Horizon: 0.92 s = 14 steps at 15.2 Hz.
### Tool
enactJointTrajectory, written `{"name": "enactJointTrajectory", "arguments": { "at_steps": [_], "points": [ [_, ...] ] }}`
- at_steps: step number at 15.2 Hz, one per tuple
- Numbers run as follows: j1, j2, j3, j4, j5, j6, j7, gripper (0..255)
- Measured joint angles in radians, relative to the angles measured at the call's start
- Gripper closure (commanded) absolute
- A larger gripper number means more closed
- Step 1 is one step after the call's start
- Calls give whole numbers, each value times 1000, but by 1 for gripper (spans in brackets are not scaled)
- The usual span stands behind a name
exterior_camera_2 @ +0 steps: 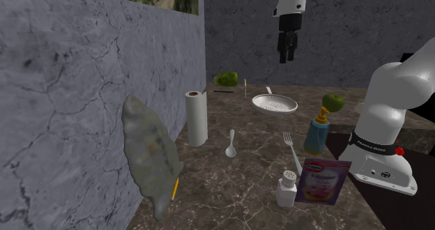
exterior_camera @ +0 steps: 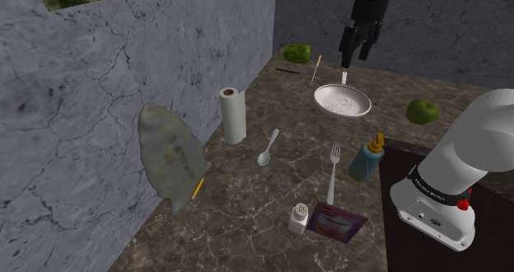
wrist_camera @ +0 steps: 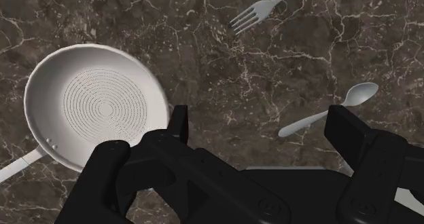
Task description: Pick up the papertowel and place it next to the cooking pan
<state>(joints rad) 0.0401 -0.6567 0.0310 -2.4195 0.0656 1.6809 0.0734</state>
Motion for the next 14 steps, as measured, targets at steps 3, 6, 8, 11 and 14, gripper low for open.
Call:
{"name": "enactJointTrajectory", "arguments": {
  "at_steps": [3, 6, 8, 11, 14],
  "points": [
    [22, 71, 47, 28, 18, 60, 41, 0],
    [40, 172, 97, 84, 28, 122, 87, 0],
    [50, 231, 126, 127, 26, 148, 115, 0],
    [61, 326, 166, 179, 15, 205, 156, 0],
    [75, 424, 210, 252, -6, 242, 209, 0]
  ]
}}
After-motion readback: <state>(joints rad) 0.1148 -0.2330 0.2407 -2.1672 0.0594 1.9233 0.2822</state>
